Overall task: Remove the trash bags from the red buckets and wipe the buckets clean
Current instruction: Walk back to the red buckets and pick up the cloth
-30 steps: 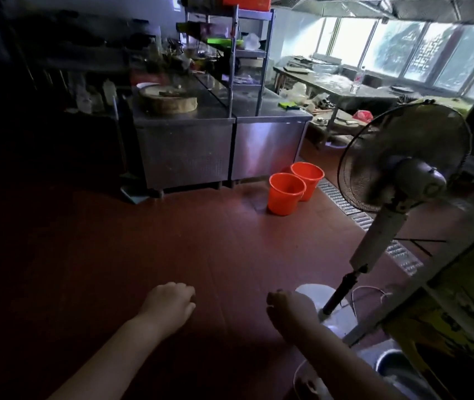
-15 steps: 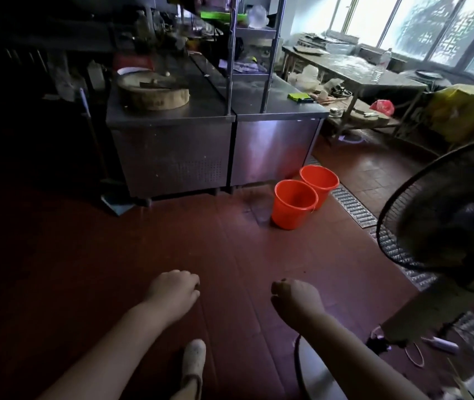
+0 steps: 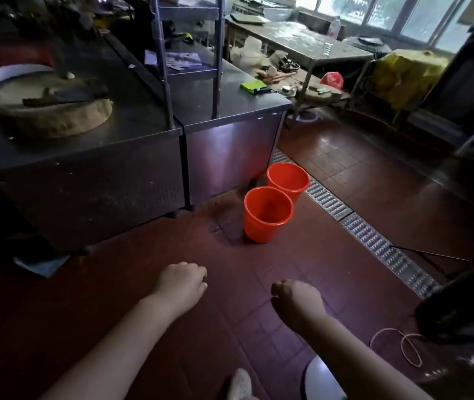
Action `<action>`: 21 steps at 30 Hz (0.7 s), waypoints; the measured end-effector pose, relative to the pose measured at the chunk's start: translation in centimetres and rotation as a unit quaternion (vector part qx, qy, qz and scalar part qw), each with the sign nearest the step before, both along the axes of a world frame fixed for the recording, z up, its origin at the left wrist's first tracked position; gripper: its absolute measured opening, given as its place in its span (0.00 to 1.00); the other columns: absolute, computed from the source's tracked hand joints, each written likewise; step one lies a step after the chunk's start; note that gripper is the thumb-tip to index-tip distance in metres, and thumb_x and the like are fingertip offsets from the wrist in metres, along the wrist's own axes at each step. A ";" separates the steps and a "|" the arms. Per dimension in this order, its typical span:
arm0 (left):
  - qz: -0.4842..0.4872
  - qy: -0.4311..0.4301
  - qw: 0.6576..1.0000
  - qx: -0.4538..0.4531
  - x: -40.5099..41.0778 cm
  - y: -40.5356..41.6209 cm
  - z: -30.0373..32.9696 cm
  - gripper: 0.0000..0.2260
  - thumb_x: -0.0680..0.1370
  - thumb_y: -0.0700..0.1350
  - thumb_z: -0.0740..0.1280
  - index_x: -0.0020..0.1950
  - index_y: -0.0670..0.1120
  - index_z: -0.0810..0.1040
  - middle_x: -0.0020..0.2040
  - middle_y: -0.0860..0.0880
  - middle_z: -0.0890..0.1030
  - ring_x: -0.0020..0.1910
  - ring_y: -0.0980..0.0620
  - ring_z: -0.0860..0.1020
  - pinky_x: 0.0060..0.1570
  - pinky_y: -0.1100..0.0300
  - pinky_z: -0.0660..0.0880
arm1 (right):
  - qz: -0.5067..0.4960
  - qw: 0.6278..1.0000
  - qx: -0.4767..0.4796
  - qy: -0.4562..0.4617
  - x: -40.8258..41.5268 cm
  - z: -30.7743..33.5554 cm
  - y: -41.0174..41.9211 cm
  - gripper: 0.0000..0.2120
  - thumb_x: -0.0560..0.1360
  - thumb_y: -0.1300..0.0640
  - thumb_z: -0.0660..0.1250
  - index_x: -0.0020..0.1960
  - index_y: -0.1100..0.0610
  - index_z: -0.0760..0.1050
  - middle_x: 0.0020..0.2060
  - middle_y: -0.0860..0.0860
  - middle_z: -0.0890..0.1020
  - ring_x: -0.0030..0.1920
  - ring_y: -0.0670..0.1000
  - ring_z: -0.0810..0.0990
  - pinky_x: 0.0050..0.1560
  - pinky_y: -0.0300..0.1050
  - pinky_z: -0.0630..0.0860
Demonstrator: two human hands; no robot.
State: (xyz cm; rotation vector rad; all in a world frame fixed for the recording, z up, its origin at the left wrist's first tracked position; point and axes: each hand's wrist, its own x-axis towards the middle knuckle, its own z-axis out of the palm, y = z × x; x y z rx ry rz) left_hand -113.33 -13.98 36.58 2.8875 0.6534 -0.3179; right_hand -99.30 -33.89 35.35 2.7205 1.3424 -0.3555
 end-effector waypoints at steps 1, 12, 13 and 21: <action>-0.011 -0.001 1.000 0.002 2.2 1.2 -0.3 0.14 0.79 0.52 0.58 0.62 0.51 0.74 0.60 0.51 0.77 0.61 0.48 0.74 0.55 0.55 0.70 | -0.009 1.000 -0.002 0.001 1.9 -0.3 1.1 0.12 0.78 0.51 0.57 0.57 0.52 0.75 0.54 0.50 0.79 0.54 0.55 0.78 0.48 0.45 0.73; -0.032 0.021 0.999 0.008 26.4 14.0 -1.6 0.14 0.79 0.52 0.58 0.62 0.52 0.74 0.59 0.52 0.77 0.61 0.48 0.74 0.56 0.55 0.70 | -0.053 0.998 -0.002 0.015 25.7 -2.6 13.0 0.12 0.78 0.52 0.56 0.54 0.53 0.75 0.52 0.51 0.79 0.54 0.55 0.77 0.48 0.46 0.74; -0.033 0.018 0.999 0.009 28.5 14.9 -1.4 0.14 0.79 0.52 0.58 0.62 0.52 0.74 0.60 0.52 0.77 0.61 0.48 0.73 0.55 0.55 0.70 | -0.054 0.998 -0.002 0.011 27.8 -2.4 13.8 0.12 0.78 0.52 0.56 0.54 0.53 0.75 0.52 0.51 0.79 0.54 0.54 0.77 0.48 0.46 0.74; -0.074 0.018 0.997 -0.013 44.9 21.3 -2.6 0.14 0.79 0.52 0.58 0.63 0.52 0.74 0.61 0.52 0.77 0.62 0.49 0.73 0.57 0.55 0.69 | -0.096 0.995 -0.005 0.012 43.2 -2.3 18.8 0.12 0.78 0.52 0.56 0.56 0.52 0.75 0.52 0.50 0.79 0.53 0.54 0.78 0.47 0.46 0.75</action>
